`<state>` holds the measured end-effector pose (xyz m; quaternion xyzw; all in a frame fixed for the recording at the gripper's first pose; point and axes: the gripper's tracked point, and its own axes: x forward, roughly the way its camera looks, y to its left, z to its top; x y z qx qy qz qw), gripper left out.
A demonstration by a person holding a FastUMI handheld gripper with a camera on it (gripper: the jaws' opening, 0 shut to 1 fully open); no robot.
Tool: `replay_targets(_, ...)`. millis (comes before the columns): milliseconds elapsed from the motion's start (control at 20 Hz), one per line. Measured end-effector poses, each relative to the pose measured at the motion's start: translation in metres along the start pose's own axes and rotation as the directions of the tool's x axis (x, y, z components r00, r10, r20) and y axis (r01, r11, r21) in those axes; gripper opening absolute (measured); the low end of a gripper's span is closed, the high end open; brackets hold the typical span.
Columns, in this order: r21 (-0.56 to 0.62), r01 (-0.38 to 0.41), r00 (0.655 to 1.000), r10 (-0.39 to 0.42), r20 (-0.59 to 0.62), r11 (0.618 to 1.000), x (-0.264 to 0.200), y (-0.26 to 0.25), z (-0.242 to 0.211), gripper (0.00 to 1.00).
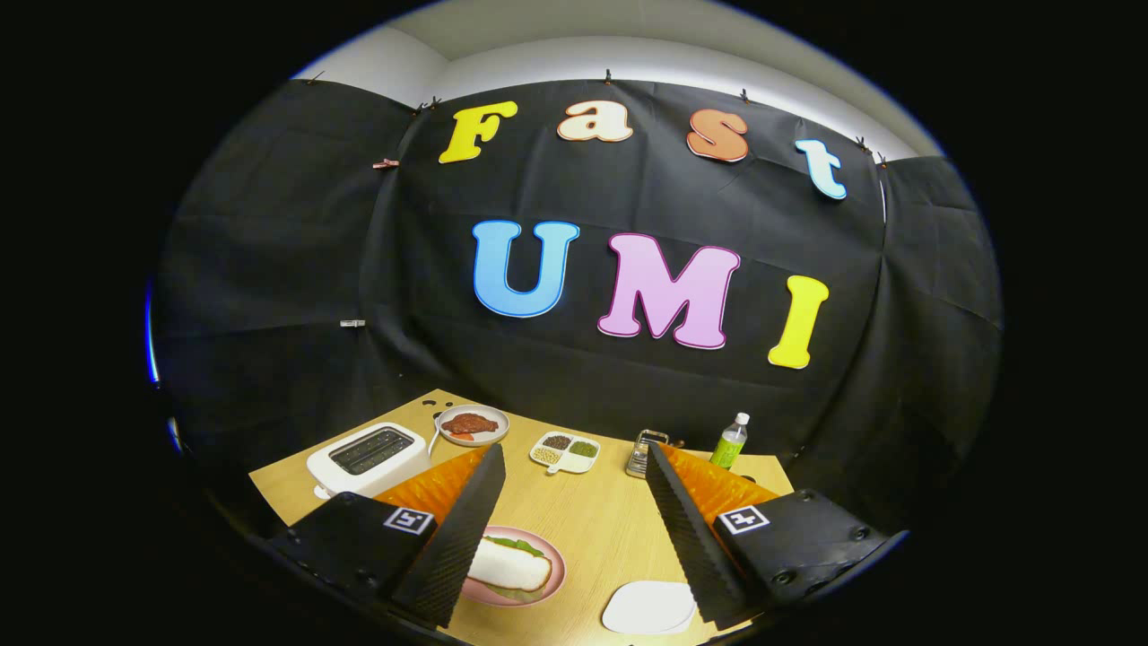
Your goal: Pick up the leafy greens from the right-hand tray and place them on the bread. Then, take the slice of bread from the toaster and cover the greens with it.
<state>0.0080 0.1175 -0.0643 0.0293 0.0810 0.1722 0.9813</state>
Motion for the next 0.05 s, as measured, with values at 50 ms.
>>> replay_targets(50,-0.002,-0.009,1.000,0.009,0.000,1.000,0.0000,0.0005,0.0003,0.99)
